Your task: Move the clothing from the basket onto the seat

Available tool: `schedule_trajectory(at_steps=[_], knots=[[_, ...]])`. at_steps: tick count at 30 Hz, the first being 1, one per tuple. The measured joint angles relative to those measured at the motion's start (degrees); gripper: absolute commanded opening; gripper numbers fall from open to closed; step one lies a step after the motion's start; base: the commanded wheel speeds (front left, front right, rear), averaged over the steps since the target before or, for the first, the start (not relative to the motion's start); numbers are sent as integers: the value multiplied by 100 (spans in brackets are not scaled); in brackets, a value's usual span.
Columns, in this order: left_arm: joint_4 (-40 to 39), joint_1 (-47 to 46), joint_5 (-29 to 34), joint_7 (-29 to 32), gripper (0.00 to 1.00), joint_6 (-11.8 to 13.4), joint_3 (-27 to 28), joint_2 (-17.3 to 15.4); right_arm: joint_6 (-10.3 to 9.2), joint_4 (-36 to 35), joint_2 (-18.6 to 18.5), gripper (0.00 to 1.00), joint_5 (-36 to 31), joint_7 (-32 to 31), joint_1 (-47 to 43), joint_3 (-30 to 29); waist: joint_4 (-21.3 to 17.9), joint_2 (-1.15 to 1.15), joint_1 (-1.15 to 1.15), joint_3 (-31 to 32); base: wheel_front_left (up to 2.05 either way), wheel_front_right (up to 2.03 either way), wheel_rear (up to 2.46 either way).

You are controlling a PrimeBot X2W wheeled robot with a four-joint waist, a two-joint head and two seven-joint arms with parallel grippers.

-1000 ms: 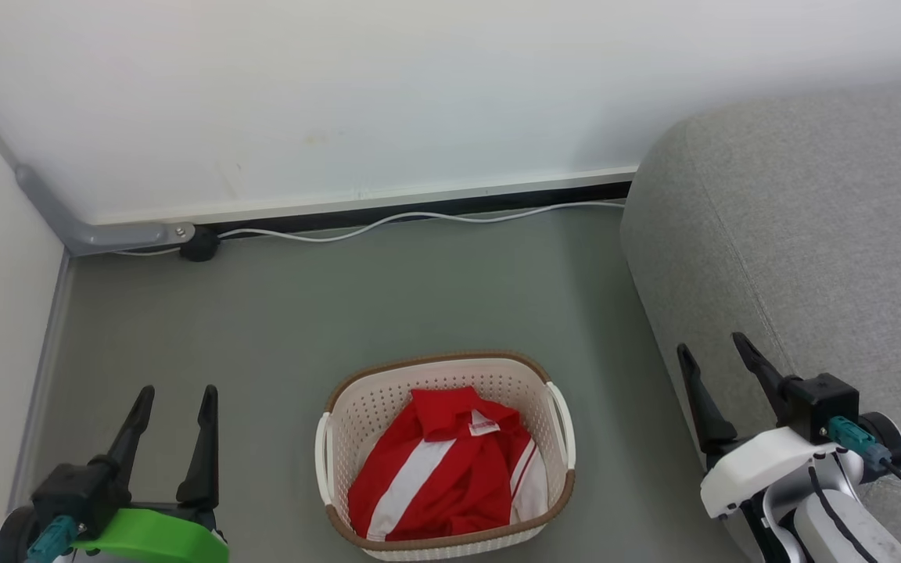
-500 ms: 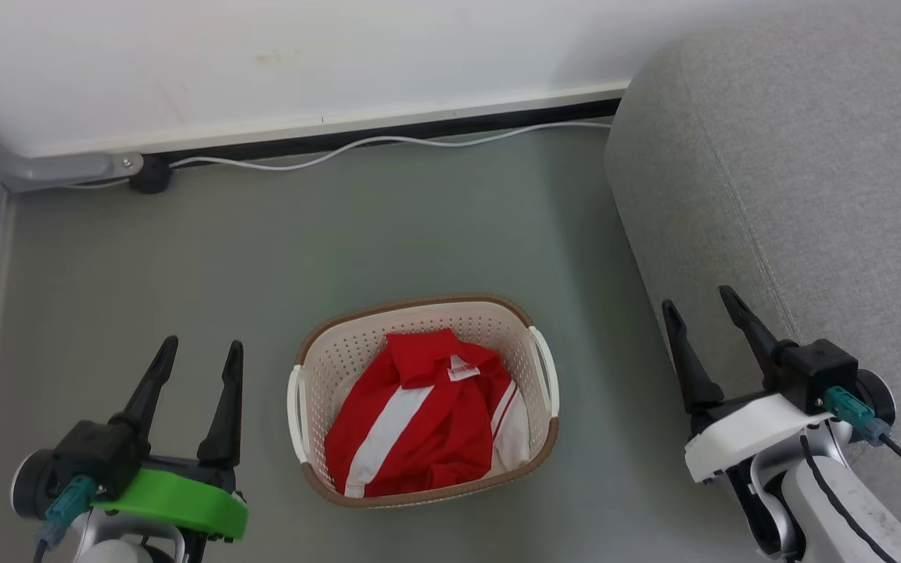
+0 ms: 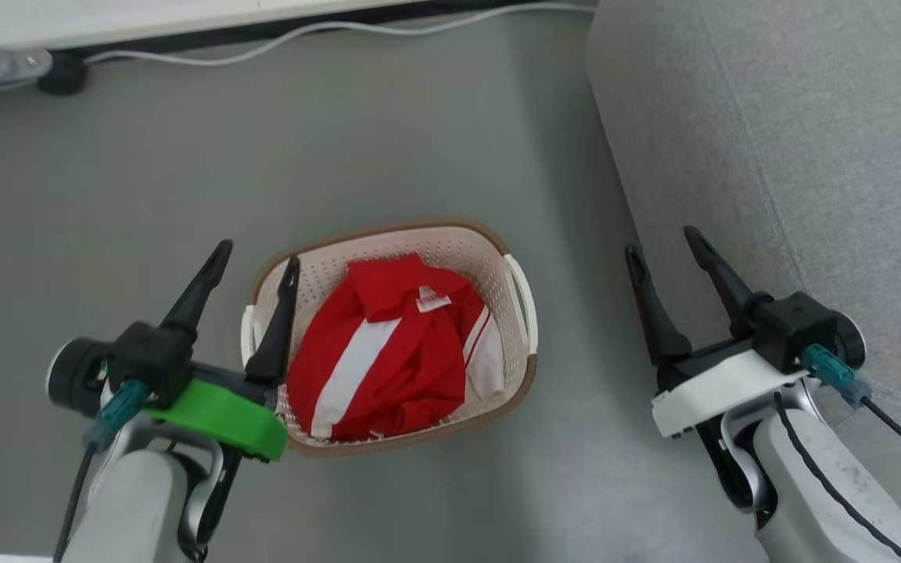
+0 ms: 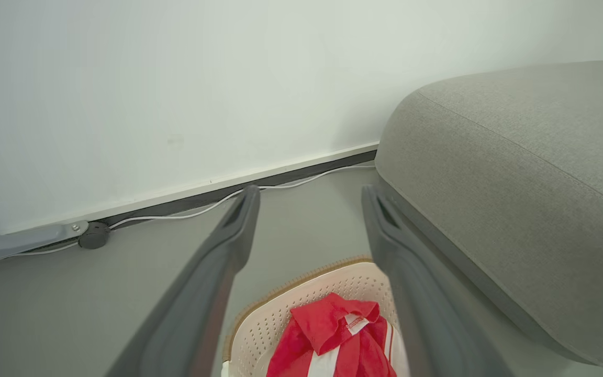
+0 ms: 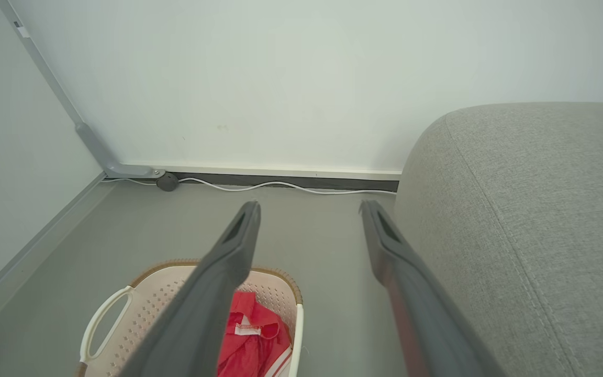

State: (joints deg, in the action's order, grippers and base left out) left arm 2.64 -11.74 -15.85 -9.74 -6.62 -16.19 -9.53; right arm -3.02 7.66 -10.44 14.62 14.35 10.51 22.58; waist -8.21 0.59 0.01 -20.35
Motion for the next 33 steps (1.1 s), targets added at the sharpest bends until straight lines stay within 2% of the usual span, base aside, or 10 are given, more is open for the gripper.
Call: schedule_trajectory(at_steps=[17,25,33], knots=[[312,-1217,633,1324,100,-1,-636,83,214,-192,291,100,-121,24,705,7,-205,0,0,-1311,0,0,0],[657,-1689,776,1986,100,8,-675,107,311,-282,423,100,-159,24,1080,-43,-346,0,0,-1961,0,0,0],[995,-2130,975,2269,100,8,-671,29,414,-274,519,100,-197,24,1304,-70,-540,0,0,-2518,0,0,0]])
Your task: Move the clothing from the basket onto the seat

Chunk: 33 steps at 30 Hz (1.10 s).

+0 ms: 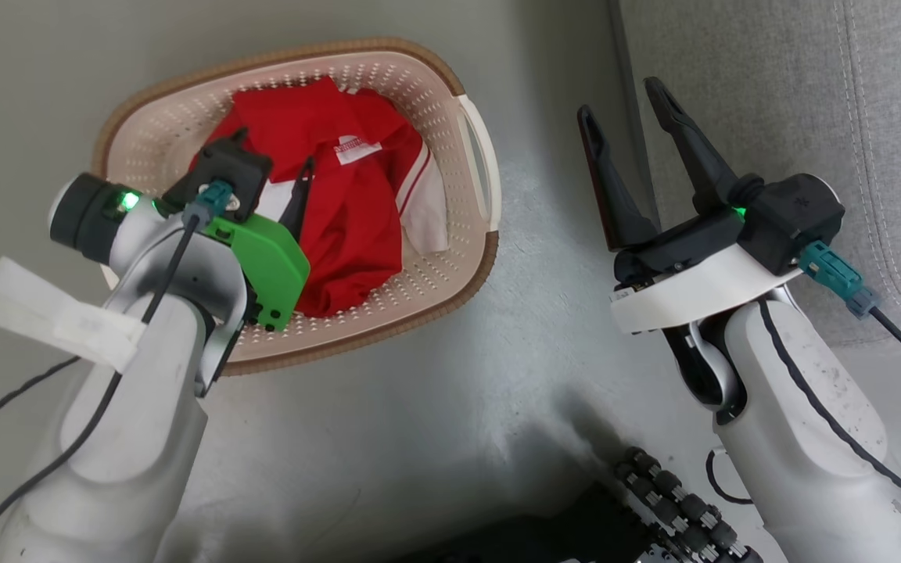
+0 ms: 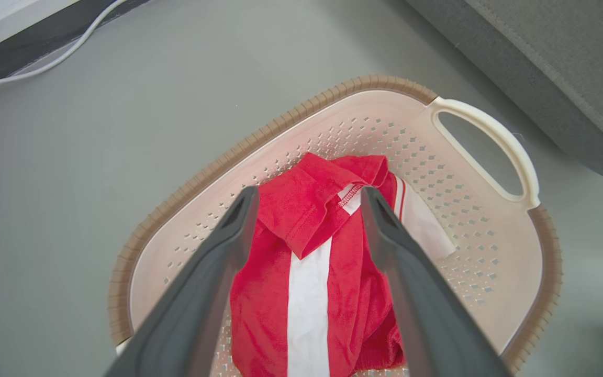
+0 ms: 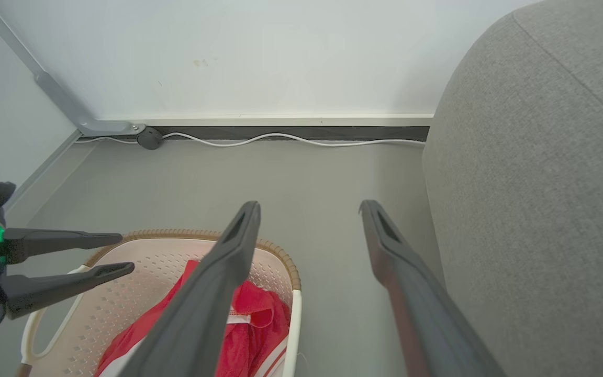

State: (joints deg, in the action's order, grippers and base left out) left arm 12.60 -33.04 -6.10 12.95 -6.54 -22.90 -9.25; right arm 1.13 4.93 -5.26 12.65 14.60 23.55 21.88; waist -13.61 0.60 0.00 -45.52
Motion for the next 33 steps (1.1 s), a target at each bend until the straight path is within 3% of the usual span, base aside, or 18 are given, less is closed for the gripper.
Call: schedule_trajectory(at_steps=[16,33], knots=[[475,-638,78,271,100,2,86,-45,134,92,153,100,-21,0,94,-1,-353,0,0,-604,0,0,0],[838,-960,33,298,100,2,88,111,216,-43,180,100,-227,1,232,38,-370,0,0,-997,0,0,0]])
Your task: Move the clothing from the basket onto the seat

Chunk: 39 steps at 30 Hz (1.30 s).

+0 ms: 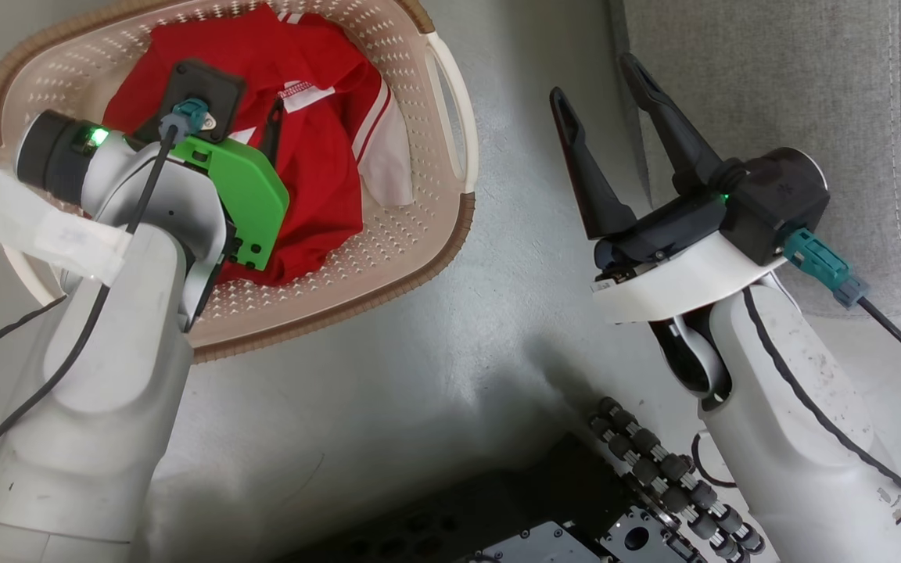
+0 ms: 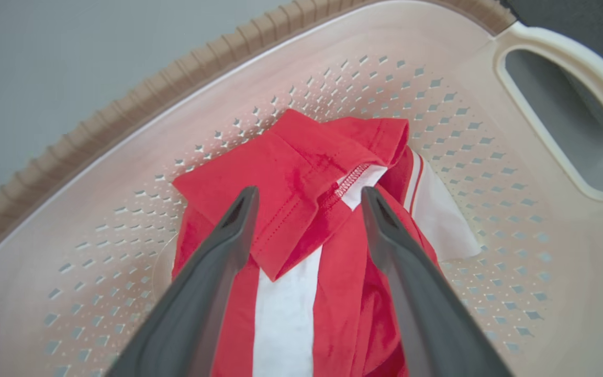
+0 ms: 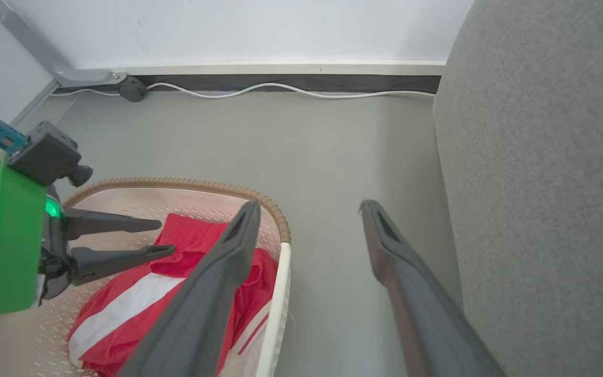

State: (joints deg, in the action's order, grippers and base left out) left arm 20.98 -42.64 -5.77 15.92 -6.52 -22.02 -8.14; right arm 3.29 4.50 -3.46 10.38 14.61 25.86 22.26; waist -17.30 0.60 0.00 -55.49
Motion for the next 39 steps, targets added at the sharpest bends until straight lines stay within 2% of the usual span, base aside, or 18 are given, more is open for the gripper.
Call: schedule_trajectory(at_steps=[39], knots=[[722,-425,-62,-245,100,-1,-47,194,120,18,46,100,-70,0,-60,-15,-209,0,0,-264,0,0,0]])
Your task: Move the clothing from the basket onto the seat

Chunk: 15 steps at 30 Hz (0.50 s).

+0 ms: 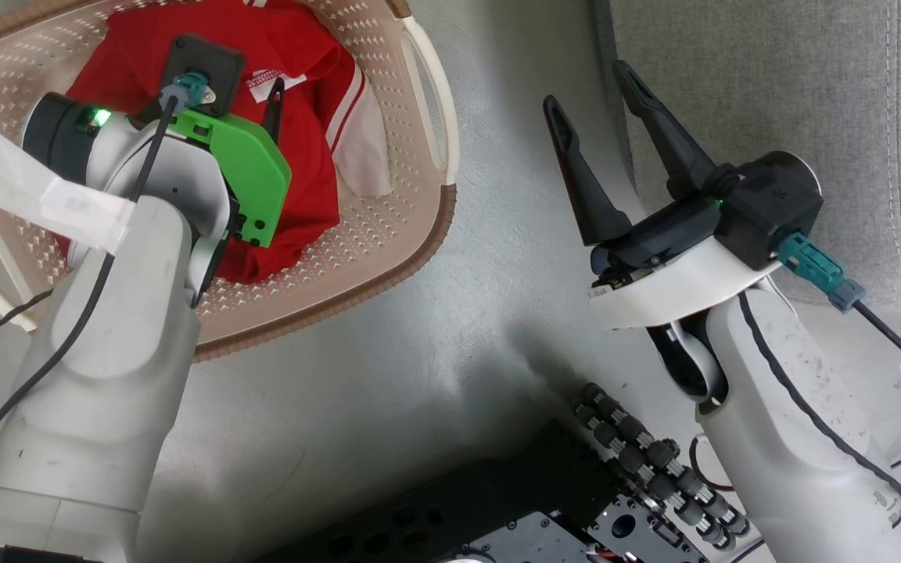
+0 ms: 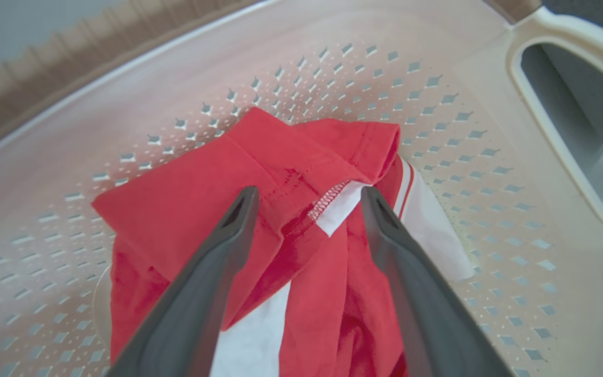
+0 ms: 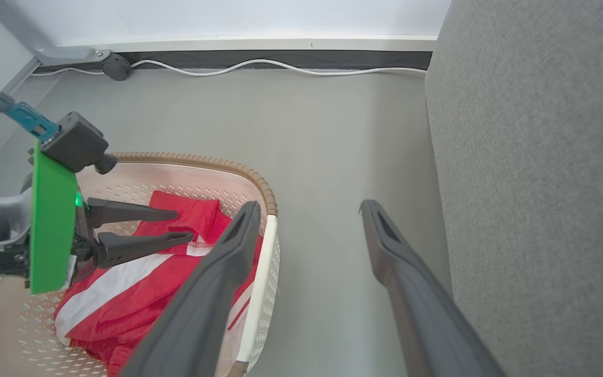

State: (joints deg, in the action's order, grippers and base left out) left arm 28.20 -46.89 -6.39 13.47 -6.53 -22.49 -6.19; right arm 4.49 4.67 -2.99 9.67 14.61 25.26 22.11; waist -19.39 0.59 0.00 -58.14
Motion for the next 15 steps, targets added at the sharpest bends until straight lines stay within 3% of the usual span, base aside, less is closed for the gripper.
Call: schedule_trajectory(at_steps=[7,8,10,15], knots=[[105,-34,1,-92,98,1,-19,11,5,-1,13,100,2,0,-24,-37,-26,0,0,-18,0,0,0],[110,-52,1,-98,79,1,-19,12,5,0,13,100,2,0,-28,-42,-27,0,0,-20,0,0,0],[119,-104,1,-159,0,2,-15,22,7,-1,13,100,2,0,-29,-49,-28,0,0,-24,0,0,0],[169,-174,1,-304,0,49,-19,44,10,-1,15,100,2,0,-29,-68,-24,0,0,-25,0,0,0]])
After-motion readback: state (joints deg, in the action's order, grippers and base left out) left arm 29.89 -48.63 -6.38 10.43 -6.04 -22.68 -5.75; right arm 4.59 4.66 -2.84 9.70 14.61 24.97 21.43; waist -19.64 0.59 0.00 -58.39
